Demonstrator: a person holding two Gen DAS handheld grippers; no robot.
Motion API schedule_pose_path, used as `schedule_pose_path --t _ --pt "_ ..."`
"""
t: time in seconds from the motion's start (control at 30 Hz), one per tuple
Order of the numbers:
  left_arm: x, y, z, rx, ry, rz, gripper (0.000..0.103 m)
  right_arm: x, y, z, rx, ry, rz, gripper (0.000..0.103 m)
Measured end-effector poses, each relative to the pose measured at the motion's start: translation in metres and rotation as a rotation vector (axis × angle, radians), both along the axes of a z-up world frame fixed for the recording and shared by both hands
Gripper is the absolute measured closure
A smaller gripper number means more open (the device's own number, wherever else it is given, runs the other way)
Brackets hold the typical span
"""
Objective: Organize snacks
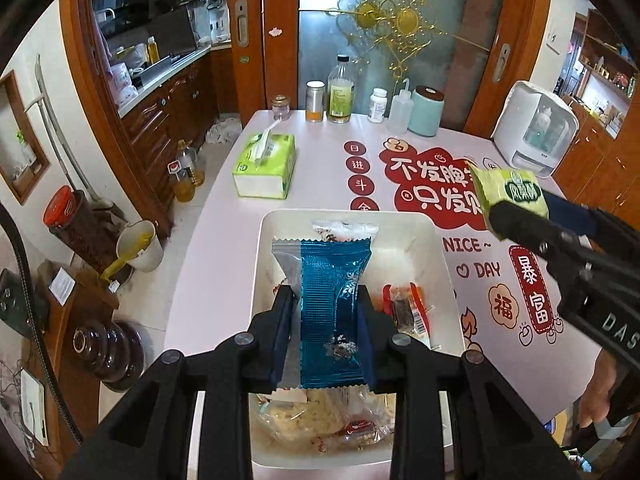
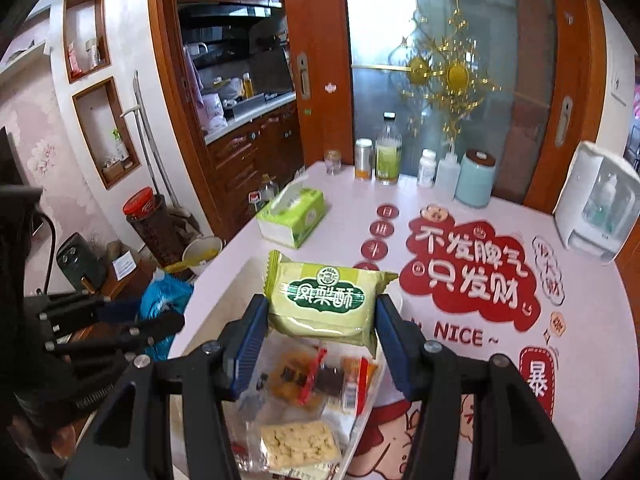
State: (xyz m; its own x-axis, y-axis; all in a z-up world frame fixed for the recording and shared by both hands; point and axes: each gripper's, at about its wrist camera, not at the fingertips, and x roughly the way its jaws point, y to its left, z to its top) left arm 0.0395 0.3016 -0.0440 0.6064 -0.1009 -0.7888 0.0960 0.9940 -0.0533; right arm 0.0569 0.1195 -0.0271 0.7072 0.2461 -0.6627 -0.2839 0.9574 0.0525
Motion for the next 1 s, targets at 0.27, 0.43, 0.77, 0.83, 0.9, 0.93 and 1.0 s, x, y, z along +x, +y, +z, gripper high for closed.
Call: schedule_pose_path --t 0.27,0.43,0.77,0.83,0.9,0.93,1.0 --pt "0.005 -0.003 0.002 -0.002 -0.017 -0.021 0.071 0.007 0.009 0.007 -0.028 -0.002 -0.026 0.045" --pt "0.0 0.001 0.008 -0.034 -0.077 0.007 0.001 0.018 0.016 -0.002 -0.055 0.018 -0.024 0.027" --pt "0.001 -0.004 -0.002 -0.039 -0.024 0.008 0.001 0.01 0.011 -0.009 -0.033 0.04 -0.059 0.023" --pt "0.0 -0.01 -0.002 -0.035 -0.023 0.001 0.001 0.006 0.007 -0.011 -0.031 0.048 -0.07 0.023" --pt "-0.003 -0.015 -0.002 -0.03 -0.023 -0.007 0.001 0.002 0.001 -0.011 -0.023 0.055 -0.081 0.023" --pt "-0.004 -0.018 -0.001 -0.026 -0.025 -0.01 0.001 0.0 -0.002 -0.012 -0.018 0.062 -0.087 0.023" --pt "-0.009 -0.025 0.001 -0.019 -0.03 -0.011 0.001 -0.004 -0.01 -0.012 -0.007 0.069 -0.097 0.023"
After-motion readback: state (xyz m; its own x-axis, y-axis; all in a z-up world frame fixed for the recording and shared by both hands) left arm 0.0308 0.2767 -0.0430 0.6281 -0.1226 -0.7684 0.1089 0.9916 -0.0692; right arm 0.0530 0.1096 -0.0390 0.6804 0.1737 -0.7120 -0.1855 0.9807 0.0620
